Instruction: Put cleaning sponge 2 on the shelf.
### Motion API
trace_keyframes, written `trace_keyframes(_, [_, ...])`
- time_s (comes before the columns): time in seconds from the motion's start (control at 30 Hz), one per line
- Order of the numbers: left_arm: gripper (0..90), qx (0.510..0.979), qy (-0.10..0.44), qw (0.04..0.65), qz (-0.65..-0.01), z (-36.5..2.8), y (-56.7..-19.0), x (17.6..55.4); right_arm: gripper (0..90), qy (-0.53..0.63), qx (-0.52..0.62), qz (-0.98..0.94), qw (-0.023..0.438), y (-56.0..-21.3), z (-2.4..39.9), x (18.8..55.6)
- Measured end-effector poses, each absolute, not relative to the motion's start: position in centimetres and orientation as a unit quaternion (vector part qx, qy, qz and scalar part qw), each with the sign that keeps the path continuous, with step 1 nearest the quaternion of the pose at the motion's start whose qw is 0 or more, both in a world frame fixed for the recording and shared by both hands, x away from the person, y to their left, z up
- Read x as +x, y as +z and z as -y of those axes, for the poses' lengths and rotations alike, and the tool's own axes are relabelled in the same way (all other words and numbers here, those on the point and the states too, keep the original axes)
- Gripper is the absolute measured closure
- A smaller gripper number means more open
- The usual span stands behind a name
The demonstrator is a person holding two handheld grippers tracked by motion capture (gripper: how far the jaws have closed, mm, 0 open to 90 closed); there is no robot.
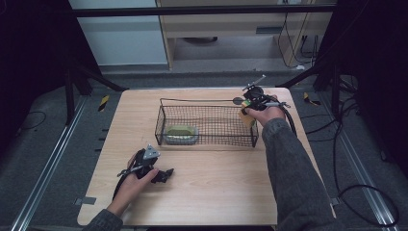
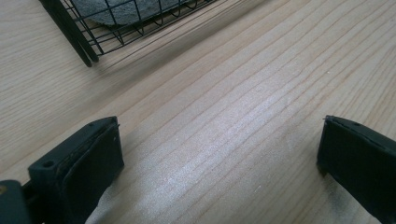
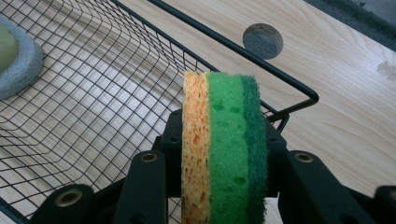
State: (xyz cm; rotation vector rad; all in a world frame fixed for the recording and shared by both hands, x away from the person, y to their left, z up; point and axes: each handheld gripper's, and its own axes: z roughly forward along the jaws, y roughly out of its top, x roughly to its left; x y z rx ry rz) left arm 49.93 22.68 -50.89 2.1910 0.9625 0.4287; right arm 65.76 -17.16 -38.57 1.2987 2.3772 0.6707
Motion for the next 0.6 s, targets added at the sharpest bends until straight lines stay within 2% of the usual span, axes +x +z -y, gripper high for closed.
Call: trace_keyframes(0.6, [0.0,0.845,0.165,0.349,-0.371,-22.7,-50.9,49.9,64.3,0.233,0.464,-0.837,0.172,-40.3,17.1,65.9])
